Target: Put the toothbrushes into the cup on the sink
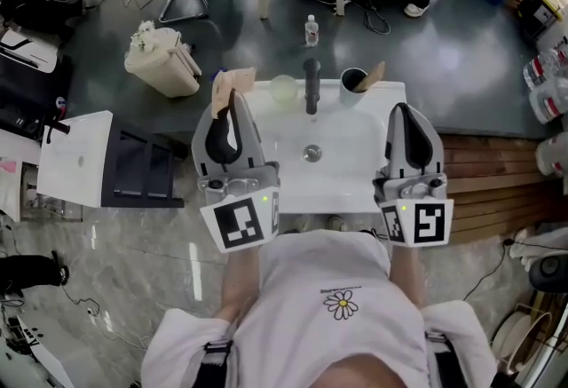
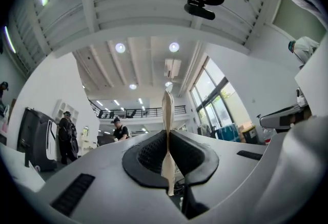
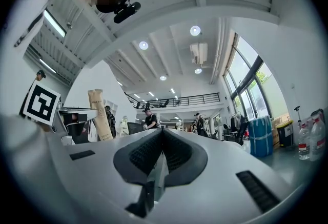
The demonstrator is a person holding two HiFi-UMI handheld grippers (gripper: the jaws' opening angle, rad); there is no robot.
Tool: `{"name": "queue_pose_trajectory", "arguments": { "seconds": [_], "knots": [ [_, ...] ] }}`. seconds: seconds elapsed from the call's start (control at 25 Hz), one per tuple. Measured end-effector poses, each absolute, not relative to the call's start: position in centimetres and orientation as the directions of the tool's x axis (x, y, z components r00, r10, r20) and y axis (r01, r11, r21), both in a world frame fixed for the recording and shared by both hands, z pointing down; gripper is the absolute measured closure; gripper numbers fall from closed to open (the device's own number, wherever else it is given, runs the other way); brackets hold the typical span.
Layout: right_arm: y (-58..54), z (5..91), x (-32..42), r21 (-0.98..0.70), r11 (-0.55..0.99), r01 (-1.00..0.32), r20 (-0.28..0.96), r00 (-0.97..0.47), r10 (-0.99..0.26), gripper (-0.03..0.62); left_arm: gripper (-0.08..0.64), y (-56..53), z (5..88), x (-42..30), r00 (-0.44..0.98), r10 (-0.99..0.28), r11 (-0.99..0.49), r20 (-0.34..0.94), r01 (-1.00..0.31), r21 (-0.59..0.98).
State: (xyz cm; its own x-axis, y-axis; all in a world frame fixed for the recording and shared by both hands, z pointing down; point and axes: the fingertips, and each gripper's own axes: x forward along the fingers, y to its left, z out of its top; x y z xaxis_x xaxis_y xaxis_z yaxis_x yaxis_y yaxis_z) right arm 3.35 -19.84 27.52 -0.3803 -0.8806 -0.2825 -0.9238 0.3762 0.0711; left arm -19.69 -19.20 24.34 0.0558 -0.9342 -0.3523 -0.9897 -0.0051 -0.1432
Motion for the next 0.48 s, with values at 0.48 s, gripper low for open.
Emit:
{"name": "queue_pose_trajectory", "arguments": {
  "seconds": [0.48],
  "knots": [
    [-19.29,27.99,2.79,0.069,0.391,-0.918,-0.268,-0.395,-0.879,0.580,0.532,-18.22,24.89,-19.54,0.043,-0.940,-0.015,-0.337,-0.996,-0.084]
  ]
}}
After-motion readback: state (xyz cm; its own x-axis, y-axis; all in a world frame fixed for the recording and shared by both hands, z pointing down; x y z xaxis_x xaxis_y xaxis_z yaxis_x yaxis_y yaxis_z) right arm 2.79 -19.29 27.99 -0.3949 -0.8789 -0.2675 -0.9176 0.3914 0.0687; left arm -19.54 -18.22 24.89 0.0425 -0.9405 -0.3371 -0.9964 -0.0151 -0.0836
